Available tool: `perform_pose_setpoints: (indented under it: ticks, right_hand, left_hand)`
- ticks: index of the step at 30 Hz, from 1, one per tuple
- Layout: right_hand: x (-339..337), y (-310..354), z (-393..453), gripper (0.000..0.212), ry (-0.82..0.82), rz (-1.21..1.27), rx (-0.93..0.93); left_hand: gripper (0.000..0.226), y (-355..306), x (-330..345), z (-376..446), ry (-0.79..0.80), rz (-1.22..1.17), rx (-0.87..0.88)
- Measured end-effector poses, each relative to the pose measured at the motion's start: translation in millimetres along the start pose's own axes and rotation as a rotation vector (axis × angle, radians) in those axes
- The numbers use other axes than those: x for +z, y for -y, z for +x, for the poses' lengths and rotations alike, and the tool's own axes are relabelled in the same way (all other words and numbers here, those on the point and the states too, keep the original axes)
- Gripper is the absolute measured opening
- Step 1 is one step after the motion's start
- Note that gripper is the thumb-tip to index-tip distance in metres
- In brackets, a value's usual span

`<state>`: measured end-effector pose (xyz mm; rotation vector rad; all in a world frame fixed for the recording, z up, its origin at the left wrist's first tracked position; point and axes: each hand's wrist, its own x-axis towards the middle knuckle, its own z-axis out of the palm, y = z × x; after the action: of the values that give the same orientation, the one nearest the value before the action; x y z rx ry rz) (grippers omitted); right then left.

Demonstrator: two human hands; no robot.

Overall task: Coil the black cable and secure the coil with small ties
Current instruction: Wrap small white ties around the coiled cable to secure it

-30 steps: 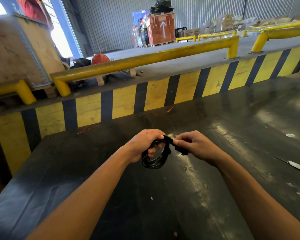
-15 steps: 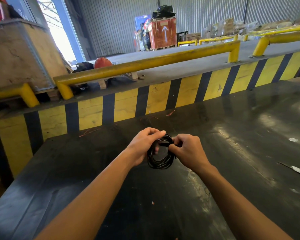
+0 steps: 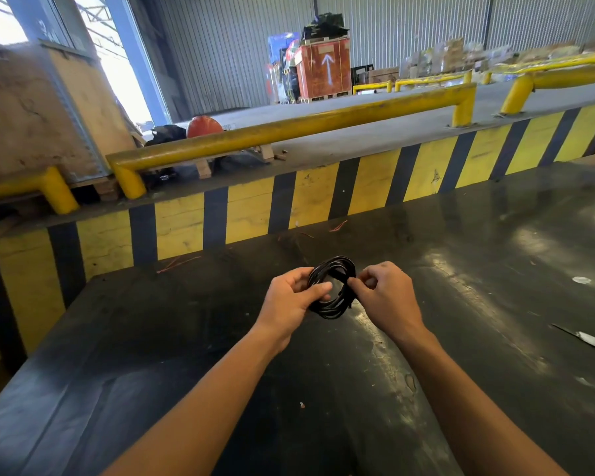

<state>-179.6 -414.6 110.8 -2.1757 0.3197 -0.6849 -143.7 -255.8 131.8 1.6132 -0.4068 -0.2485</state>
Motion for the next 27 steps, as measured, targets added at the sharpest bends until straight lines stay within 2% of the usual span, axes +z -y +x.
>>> perform_pose_setpoints:
  ticks: [3, 7, 13, 19, 23, 27]
  right_hand:
    - [0.7, 4.7, -1.4, 0.020, 0.031, 0.028, -0.034]
    - [-0.3, 10.1, -1.9, 0.017, 0.110, 0.209, 0.015]
    - [-1.1, 2.7, -2.1, 0.015, 0.178, 0.429, 0.048]
    - [0.2, 1.4, -2.9, 0.011, 0.205, 0.592, 0.067]
    - [3.6, 1.5, -3.8, 0.012, 0.196, 0.659, 0.087]
    - [3.3, 2.8, -6.0, 0.015, 0.247, 0.653, 0.079]
  left_hand:
    - [0.031, -0.5, 4.1, 0.0, -0.021, 0.069, 0.059]
    - [0.047, 1.8, 10.4, -1.2, -0.027, 0.120, 0.086]
    - [0.047, -0.9, 15.0, -2.7, -0.088, 0.086, 0.124]
    - [0.068, 1.4, 16.1, -0.5, -0.126, 0.153, 0.072]
    - [0.084, 0.9, 12.1, 2.0, -0.077, 0.096, -0.035]
    - [0.080, -2.1, 7.6, 1.8, 0.000, -0.009, -0.106]
